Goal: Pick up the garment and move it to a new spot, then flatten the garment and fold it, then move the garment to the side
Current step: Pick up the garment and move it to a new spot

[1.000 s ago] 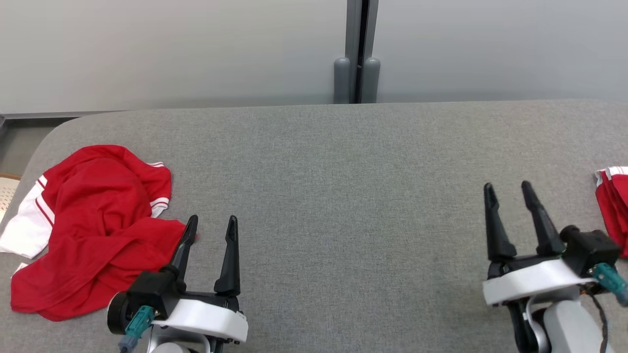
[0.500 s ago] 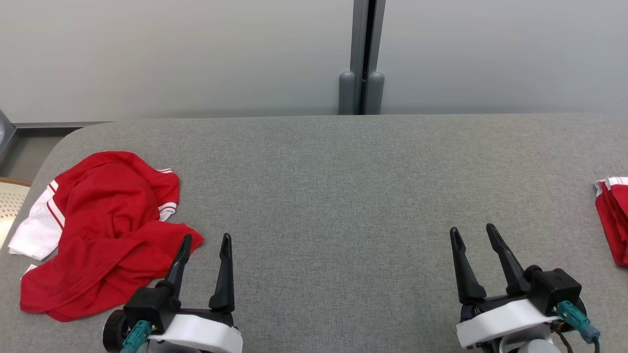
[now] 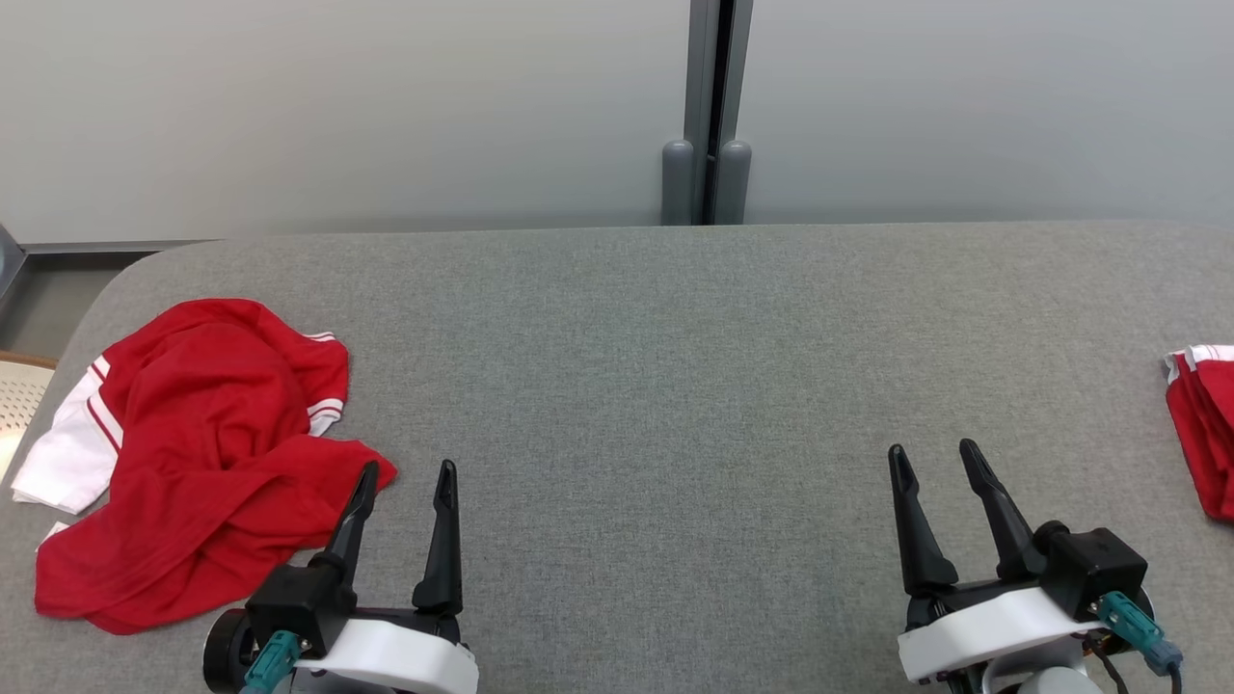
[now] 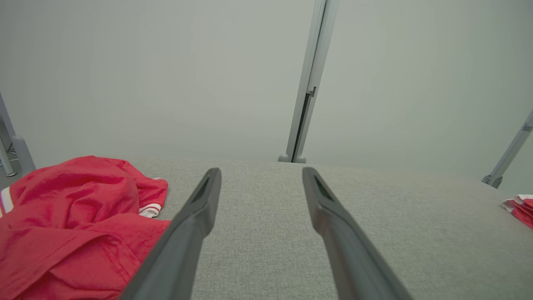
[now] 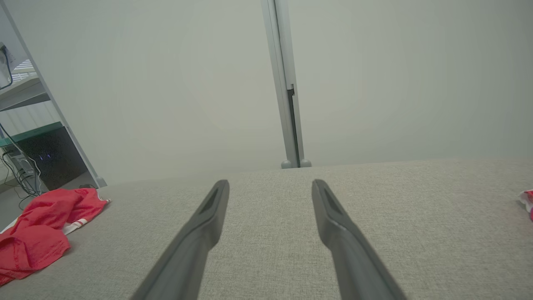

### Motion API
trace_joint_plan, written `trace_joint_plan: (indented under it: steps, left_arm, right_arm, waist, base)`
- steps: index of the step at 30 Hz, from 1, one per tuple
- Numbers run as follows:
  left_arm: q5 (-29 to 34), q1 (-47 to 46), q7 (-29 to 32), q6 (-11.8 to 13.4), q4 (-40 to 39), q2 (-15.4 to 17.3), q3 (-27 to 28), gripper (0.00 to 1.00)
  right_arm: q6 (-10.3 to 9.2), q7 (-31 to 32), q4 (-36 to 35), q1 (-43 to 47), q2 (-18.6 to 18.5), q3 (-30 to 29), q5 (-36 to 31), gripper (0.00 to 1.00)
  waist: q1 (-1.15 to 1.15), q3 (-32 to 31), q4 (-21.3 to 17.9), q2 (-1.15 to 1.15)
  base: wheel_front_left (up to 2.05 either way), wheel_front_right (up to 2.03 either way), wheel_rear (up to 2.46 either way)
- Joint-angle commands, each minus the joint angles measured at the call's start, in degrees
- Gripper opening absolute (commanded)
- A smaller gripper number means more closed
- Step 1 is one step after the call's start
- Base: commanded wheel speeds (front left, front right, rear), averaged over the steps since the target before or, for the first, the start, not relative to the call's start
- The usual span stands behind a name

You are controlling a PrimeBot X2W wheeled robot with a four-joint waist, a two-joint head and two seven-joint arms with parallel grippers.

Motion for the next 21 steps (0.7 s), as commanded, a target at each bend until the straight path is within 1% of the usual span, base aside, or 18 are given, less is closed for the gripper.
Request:
trace_joint_plan:
  steps: [1, 11, 15, 21]
  left_arm:
    - [0.1, 0.3, 0.0, -0.1, 0.0, 0.2, 0.1, 1.00]
    - [0.0, -0.7, 0.0, -0.1, -0.2, 0.2, 0.0, 1.00]
    - [0.1, -0.8, 0.0, -0.2, -0.2, 0.2, -0.1, 1.00]
    - [0.1, -0.3, 0.0, -0.1, -0.8, 0.2, 0.8, 1.00]
  right_arm:
    - [-0.01, 0.0, -0.1, 0.6, -0.1, -0.1, 0.1, 1.00]
    - [-0.01, 0.0, -0.1, 0.1, 0.0, -0.5, 0.2, 1.00]
    - [-0.01, 0.0, 0.0, 0.8, -0.1, 0.1, 0.2, 1.00]
    - [-0.01, 0.0, -0.1, 1.7, -0.7, 0.6, 0.8, 1.00]
  waist:
    - [0.00, 0.1, 0.0, 0.00]
    - [0.00, 0.6, 0.8, 0.00]
    - [0.00, 0.2, 2.8, 0.00]
    - [0.00, -0.3, 7.7, 0.00]
  base:
    - [0.00, 0.00, 0.00]
    - [0.00, 0.00, 0.00]
    - [0.00, 0.00, 0.00]
    - [0.00, 0.00, 0.00]
